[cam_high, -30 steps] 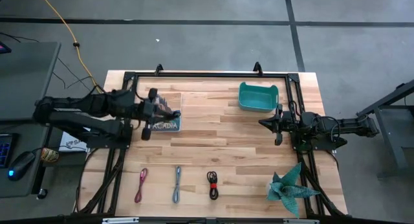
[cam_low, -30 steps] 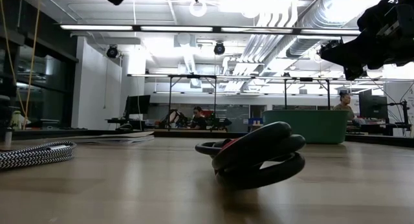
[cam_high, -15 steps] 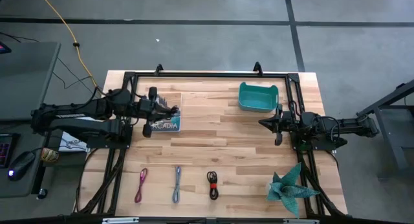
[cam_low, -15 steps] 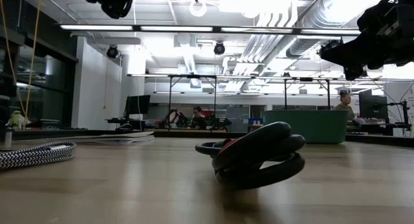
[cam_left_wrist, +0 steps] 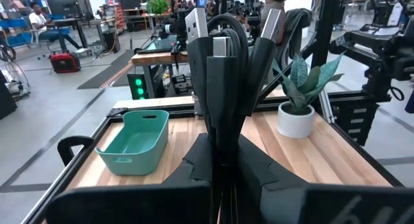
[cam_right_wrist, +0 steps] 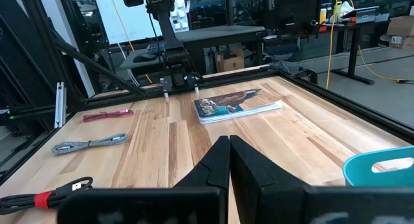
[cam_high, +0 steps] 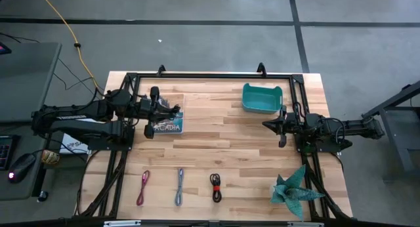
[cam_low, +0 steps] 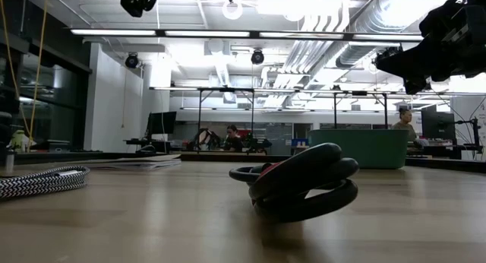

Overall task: Pick and place USB-C Cables
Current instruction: Put the left black charger cable into the green bin

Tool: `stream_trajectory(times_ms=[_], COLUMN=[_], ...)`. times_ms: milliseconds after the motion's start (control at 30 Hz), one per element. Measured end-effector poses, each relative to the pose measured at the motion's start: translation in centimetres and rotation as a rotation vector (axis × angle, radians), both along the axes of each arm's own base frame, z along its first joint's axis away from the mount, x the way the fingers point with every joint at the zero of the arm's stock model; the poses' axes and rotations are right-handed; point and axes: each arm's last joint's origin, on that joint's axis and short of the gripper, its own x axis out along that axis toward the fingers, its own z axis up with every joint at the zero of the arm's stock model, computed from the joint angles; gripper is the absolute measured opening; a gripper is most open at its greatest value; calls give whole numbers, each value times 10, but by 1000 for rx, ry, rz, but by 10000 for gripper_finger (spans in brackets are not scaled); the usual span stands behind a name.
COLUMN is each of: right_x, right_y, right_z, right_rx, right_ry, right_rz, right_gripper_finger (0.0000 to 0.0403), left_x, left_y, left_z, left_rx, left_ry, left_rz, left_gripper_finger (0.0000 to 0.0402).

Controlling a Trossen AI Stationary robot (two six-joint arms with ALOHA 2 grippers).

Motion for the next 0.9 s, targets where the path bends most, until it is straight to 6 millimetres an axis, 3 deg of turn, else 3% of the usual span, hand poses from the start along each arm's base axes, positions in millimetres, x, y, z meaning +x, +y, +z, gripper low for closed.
stream_trajectory(times_ms=[667, 767, 900], right_x=[0, 0, -4], right_y=[0, 0, 0], right_z=[1, 8, 31], right_rx=[4, 4, -77], right_ry=[-13, -86, -318], right_rz=[9, 4, -1], right_gripper_finger=[0, 0, 0], left_x=[0, 0, 0], left_y=[0, 0, 0], left_z=[0, 0, 0], left_rx=[-59, -59, -59], left_ry=[-3, -3, -3], left_rz=[7, 7, 7], left_gripper_finger=[8, 8, 8])
